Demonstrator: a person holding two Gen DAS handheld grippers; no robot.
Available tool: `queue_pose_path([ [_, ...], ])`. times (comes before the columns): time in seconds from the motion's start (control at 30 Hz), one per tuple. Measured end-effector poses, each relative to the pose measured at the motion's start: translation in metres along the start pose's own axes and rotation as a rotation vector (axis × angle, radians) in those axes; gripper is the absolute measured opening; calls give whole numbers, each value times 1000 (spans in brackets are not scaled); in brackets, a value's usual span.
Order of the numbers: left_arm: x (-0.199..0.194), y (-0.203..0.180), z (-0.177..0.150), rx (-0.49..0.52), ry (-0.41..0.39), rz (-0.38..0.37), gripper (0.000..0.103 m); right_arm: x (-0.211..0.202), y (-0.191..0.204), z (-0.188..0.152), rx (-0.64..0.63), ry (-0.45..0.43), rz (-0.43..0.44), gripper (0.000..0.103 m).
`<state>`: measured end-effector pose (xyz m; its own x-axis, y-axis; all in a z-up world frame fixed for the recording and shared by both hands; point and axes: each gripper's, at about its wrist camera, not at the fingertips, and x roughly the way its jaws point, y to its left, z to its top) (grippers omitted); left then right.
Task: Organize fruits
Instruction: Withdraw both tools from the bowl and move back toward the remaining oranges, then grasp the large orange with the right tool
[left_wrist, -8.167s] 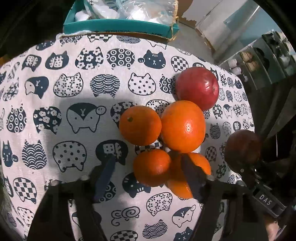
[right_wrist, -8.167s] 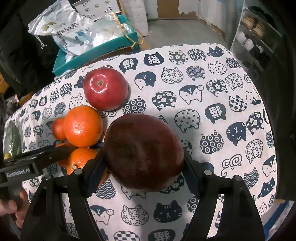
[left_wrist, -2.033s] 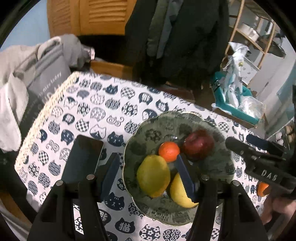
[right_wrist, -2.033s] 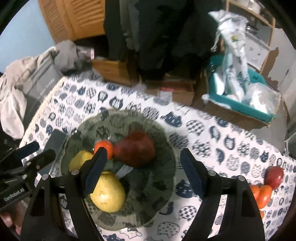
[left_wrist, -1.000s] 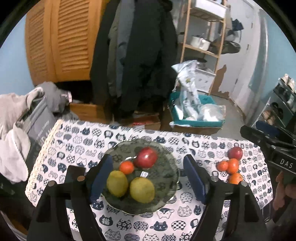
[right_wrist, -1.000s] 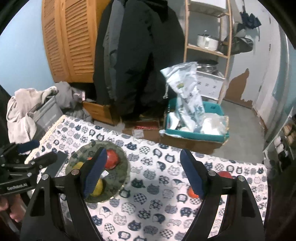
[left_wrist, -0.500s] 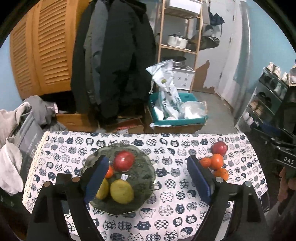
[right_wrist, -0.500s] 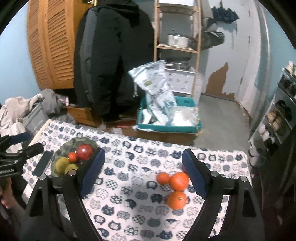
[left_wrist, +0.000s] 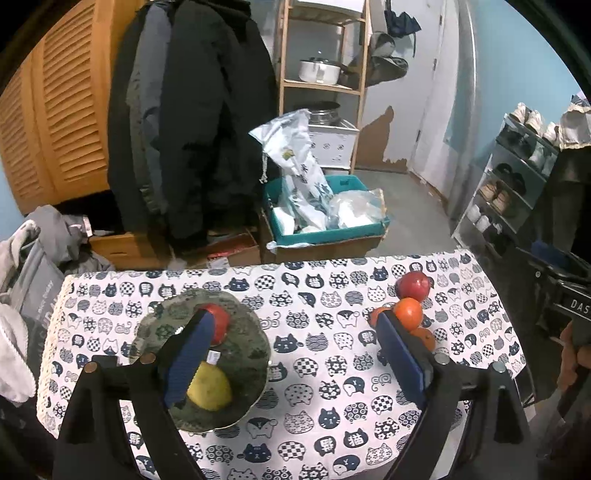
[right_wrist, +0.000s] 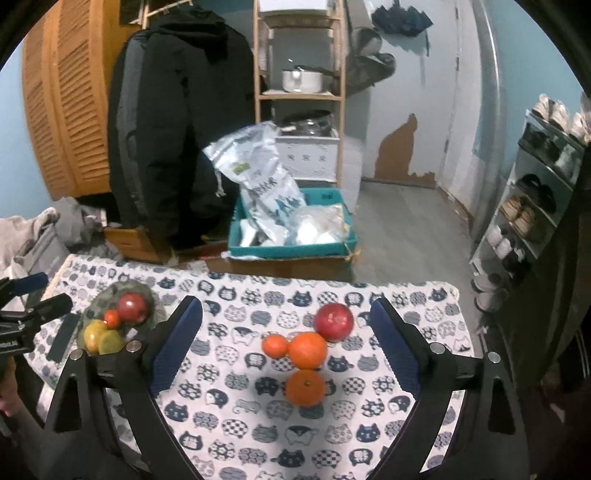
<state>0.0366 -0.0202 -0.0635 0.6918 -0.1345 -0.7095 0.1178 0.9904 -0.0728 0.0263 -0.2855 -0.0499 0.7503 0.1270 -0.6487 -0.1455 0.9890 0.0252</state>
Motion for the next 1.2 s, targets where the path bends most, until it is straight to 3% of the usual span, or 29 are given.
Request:
queue_pose_path([
  [0.3, 31, -20, -1, 11, 65, -16, 94, 20, -16, -13, 13, 56, -24, 92],
  [0.6, 77, -37, -12, 33, 149, -34, 94, 63, -32, -34, 44, 169, -36, 92],
  [1.2, 176, -60, -41, 47, 310, 34, 94, 163, -50, -96, 86, 427, -35, 92],
])
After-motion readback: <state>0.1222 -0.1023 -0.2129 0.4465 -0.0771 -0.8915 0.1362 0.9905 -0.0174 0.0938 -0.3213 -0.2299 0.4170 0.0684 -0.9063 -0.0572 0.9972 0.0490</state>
